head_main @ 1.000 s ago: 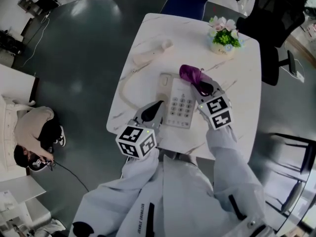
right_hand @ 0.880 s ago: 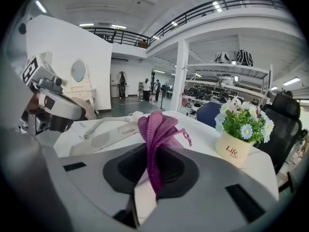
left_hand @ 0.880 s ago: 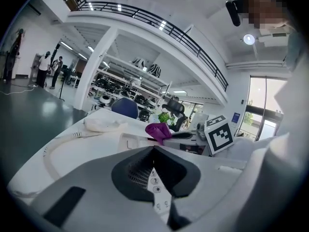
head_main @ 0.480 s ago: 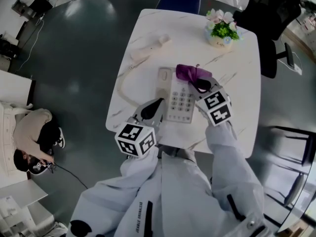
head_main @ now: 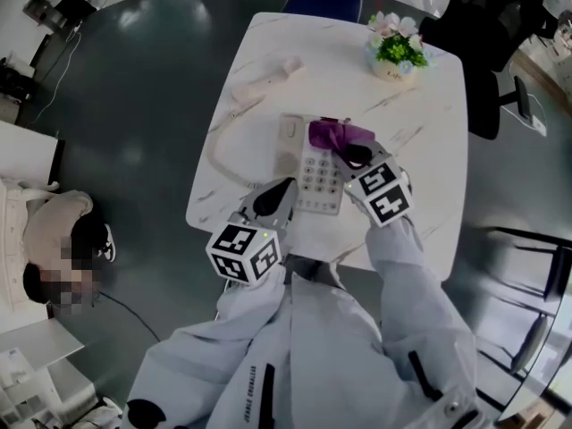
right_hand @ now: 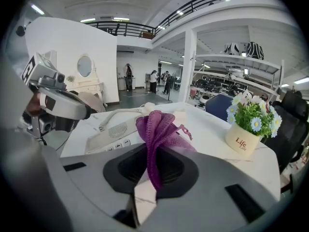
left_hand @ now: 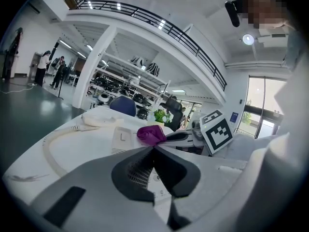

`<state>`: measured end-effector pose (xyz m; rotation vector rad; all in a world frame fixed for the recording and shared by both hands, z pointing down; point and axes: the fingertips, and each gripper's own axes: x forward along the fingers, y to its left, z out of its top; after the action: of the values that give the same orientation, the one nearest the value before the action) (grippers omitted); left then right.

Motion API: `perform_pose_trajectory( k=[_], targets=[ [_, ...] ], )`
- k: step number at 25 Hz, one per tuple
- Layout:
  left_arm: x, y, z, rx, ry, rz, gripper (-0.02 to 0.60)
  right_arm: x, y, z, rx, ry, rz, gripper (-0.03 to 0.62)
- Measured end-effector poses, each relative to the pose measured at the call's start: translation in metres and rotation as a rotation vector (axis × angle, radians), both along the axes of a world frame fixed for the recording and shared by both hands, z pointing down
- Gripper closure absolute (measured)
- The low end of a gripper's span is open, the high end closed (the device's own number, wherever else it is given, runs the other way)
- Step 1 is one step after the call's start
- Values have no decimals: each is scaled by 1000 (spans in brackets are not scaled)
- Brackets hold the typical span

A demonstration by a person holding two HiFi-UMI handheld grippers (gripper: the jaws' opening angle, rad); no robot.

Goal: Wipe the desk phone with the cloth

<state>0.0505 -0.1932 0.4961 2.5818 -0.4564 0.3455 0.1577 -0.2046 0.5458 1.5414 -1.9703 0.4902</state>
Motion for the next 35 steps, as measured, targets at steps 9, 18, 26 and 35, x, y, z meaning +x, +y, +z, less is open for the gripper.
perform_pose_trajectory(
  k=[9,18,26,35],
  targets=[
    [-3,15,0,-16,7,-24,583,-15,15,5,-39,-2,-53,559],
    [-13,26,2,-22,6,-34,584,-24,26,7,-51,7,-70,559],
    [-18,35,-1,-16,8,-33,583,-35,36,10,-67,2,-95,557],
    [-19,45,-1,-14,11,-28,584,-46,49,14,-91,-12,-129,559]
  ],
)
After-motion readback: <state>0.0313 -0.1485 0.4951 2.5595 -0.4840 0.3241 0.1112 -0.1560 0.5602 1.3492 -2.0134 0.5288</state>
